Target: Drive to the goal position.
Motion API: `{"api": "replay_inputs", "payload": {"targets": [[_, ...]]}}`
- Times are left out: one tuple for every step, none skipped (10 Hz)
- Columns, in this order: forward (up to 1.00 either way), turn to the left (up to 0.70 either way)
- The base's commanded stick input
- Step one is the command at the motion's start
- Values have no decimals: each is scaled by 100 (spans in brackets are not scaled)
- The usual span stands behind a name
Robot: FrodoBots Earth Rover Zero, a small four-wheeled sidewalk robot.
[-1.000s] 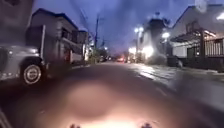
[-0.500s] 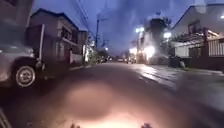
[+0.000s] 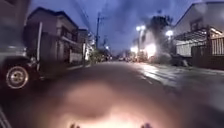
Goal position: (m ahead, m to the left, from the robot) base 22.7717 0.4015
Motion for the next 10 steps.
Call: {"api": "replay_inputs", "payload": {"targets": [[50, 0], [50, 0], [50, 0], [50, 0], [50, 0], [50, 0], [50, 0], [50, 0], [50, 0], [50, 0]]}}
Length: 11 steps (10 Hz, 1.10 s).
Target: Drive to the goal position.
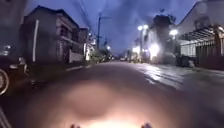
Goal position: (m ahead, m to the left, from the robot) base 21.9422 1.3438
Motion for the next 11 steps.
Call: {"api": "replay_inputs", "payload": {"targets": [[50, 0], [50, 0], [50, 0], [50, 0], [50, 0], [50, 0], [50, 0], [50, 0], [50, 0], [50, 0], [50, 0]]}}
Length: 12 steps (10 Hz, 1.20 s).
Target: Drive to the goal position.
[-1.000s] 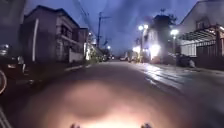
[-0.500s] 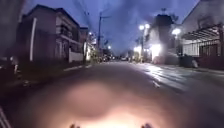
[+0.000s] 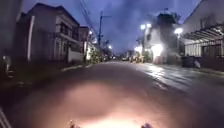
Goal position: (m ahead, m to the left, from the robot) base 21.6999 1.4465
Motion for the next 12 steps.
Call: {"api": "replay_inputs", "payload": {"targets": [[50, 0], [50, 0], [50, 0], [50, 0], [50, 0], [50, 47], [50, 50], [50, 50], [50, 50], [50, 16], [50, 0], [50, 0]]}}
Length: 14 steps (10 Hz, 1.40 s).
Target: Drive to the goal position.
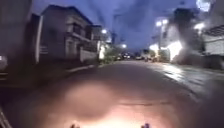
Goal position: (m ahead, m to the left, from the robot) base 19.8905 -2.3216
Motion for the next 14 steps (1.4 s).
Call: {"api": "replay_inputs", "payload": {"targets": [[50, 0], [50, 0], [50, 0], [50, 0], [50, 0], [50, 0], [50, 0], [50, 0], [50, 0], [50, 0], [50, 0], [50, 0], [50, 0], [50, -14]]}}
